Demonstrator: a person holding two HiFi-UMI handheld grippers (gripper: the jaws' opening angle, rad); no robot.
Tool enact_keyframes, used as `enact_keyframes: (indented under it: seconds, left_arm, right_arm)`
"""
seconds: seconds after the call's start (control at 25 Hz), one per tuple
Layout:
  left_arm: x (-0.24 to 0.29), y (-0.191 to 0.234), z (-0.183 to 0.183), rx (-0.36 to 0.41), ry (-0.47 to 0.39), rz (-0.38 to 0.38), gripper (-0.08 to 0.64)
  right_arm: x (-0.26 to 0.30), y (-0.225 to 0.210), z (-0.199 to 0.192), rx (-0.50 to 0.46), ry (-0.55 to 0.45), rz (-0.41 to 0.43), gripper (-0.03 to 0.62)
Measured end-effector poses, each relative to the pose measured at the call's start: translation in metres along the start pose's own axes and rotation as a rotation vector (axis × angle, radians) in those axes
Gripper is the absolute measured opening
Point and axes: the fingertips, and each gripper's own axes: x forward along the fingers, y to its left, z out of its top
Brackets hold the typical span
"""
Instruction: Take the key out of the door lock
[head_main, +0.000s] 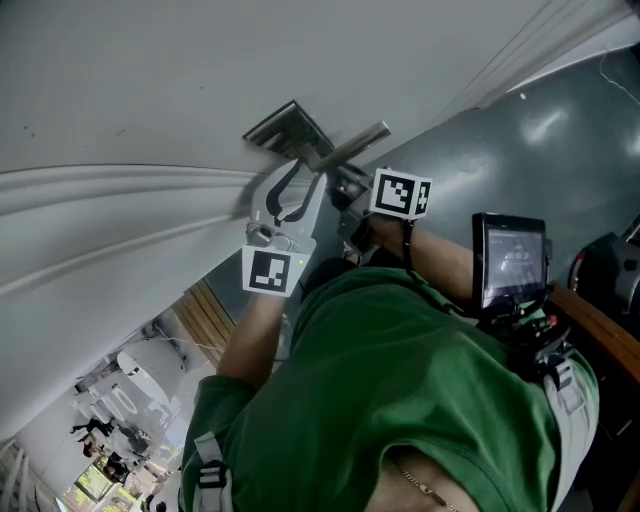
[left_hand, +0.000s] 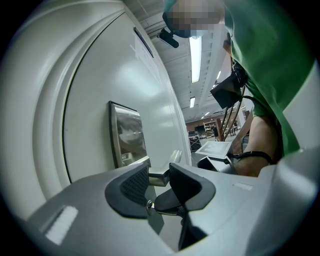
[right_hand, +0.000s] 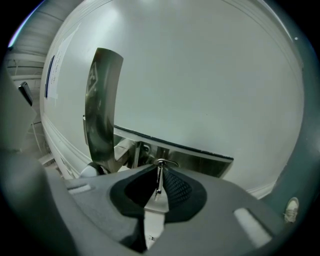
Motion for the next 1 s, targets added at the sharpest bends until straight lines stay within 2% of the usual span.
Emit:
enact_keyframes:
  seconds: [0.32,0.72,1.0]
  left_arm:
    - [0.006,0.001,-0.001,-0.014,-0.001,-0.004,0.12]
    - [0.012,0.011,-0.005,-0.026,-0.012,-0.009,0.12]
    - [0.019,0.018,-0.006,-0.048,-0.024,-0.009,0.115]
  right_arm:
    - [0.005,-0.008,0.006,0.089,-0.031,-0.018,0.029]
    - [-0.006,-0.011,0.0,0.139,-0.027,-0.024,0.026]
    - [-0.006,-0.013,0.01,0.054,-0.024,-0.038,0.026]
